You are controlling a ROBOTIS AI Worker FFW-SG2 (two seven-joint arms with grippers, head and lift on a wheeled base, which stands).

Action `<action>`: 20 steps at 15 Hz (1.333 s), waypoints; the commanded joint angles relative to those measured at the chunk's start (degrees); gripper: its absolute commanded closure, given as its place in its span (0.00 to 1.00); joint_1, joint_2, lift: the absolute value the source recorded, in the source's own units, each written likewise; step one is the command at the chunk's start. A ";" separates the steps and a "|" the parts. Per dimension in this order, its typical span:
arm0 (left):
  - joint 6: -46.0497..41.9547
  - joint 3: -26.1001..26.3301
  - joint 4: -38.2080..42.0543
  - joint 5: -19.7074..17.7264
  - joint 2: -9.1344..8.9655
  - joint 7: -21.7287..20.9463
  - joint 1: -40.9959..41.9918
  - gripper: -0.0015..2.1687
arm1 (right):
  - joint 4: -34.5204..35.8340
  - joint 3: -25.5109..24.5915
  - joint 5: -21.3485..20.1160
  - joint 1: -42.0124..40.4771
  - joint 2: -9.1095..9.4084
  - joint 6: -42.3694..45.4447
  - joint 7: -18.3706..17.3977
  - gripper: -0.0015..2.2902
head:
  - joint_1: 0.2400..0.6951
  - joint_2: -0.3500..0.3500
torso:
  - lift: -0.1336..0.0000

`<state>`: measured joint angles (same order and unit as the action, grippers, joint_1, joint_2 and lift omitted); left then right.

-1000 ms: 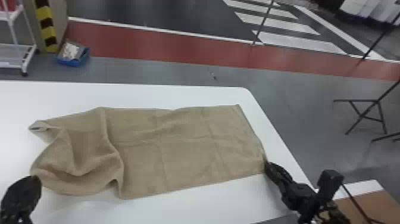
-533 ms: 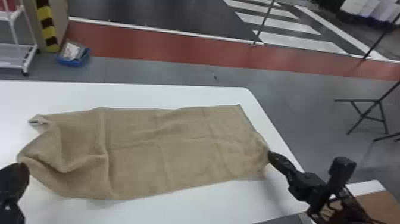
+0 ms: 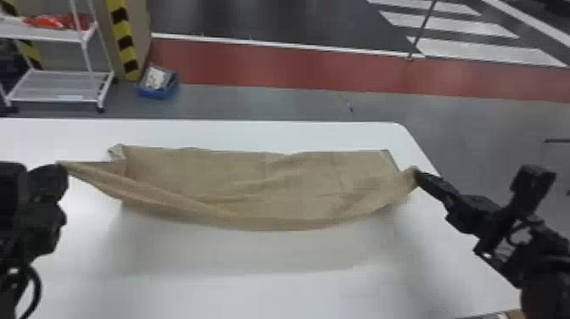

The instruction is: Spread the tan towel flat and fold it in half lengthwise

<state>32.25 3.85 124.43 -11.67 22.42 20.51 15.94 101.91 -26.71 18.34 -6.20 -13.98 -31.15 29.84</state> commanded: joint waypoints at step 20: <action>38.90 -11.85 16.63 2.35 -8.45 -4.25 6.56 0.65 | -5.05 -1.41 8.64 -3.38 -7.82 9.74 0.92 0.58 | 1.00 0.37 | 0.04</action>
<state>69.22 -7.82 138.25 -9.24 15.34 16.22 19.89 94.86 -26.60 26.21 -6.10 -22.18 -21.19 30.28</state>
